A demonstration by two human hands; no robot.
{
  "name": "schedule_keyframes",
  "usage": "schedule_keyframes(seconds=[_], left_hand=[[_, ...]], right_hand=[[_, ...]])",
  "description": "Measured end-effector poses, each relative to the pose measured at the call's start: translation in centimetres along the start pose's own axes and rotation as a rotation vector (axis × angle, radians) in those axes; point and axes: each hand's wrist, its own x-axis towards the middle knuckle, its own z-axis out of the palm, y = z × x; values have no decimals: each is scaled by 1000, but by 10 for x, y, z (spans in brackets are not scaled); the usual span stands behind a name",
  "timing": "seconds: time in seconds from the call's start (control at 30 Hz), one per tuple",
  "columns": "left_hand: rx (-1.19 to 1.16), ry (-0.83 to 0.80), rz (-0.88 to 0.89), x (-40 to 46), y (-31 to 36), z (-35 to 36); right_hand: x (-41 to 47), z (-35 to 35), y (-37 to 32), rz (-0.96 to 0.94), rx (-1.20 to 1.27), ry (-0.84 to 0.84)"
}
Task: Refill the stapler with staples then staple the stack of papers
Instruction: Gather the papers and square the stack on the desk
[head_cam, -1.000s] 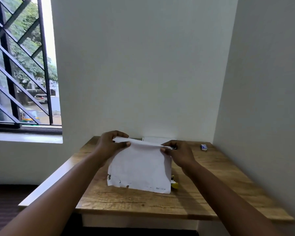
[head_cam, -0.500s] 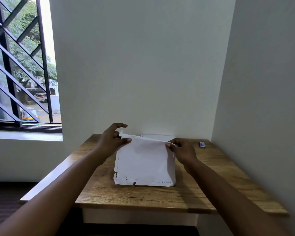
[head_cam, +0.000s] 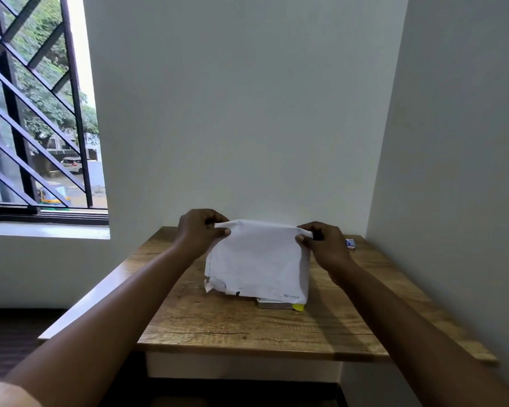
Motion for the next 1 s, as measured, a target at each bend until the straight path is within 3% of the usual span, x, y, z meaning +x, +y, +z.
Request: schedule_keyframes(seconds=[0.33,0.53,0.8,0.9,1.0], left_hand=[[6,49,30,1,5,4],[-59,-32,-15,7,0,-7],[243,-13,289,4,3,-5],[351,32,407,3,9,-2],[448,9,555,-1,26,10]], right_hand=[[0,-5,9,-42,-149,37],[5,-14,1,-31,-164,-78],[4,-16,2,-29,-333,-128],[1,-8,-6,-121,-581,-54],[-6,13,-32,-311,-613,-26]])
